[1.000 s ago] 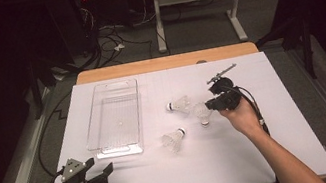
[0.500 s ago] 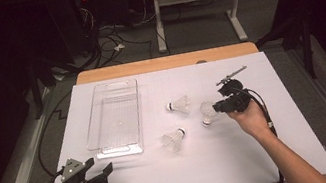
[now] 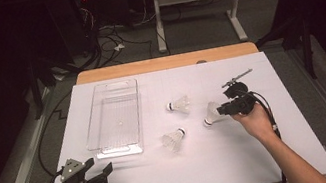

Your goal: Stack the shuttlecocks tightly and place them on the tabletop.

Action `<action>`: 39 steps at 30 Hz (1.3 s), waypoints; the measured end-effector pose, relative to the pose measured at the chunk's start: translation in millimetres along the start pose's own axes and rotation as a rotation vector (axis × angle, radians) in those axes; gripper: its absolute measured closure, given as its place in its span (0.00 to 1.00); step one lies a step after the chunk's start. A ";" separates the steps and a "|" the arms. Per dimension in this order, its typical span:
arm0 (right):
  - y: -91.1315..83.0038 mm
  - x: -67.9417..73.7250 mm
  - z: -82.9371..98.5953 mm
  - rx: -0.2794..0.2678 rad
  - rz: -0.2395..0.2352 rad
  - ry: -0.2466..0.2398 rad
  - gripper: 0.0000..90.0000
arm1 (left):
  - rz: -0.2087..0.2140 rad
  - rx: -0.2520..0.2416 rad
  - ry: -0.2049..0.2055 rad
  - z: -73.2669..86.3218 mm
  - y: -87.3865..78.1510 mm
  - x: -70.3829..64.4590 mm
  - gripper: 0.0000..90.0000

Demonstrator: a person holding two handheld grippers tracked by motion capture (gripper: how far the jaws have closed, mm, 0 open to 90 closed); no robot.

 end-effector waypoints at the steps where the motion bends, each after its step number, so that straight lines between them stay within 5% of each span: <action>1: 0.4 -0.8 0.7 0.001 0.000 0.001 0.80 | 0.001 0.001 0.000 0.0 0.0 0.0 0.33; 17: 12.6 -13.8 15.2 0.026 0.003 0.042 0.74 | -0.001 0.002 -0.002 0.1 0.0 0.2 0.33; 39: 14.0 -22.9 21.7 -0.010 0.006 0.076 0.64 | -0.001 0.001 -0.004 0.2 0.0 0.4 0.33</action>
Point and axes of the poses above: each handheld gripper's, and its own axes: y roughly forward along the jaws, z roughly out of its underside, x roughly to its left, the point moved 1 cm from there along y, roughly forward along the jaws, and after that the axes turned 5 degrees about y, right-handed, at the moved point
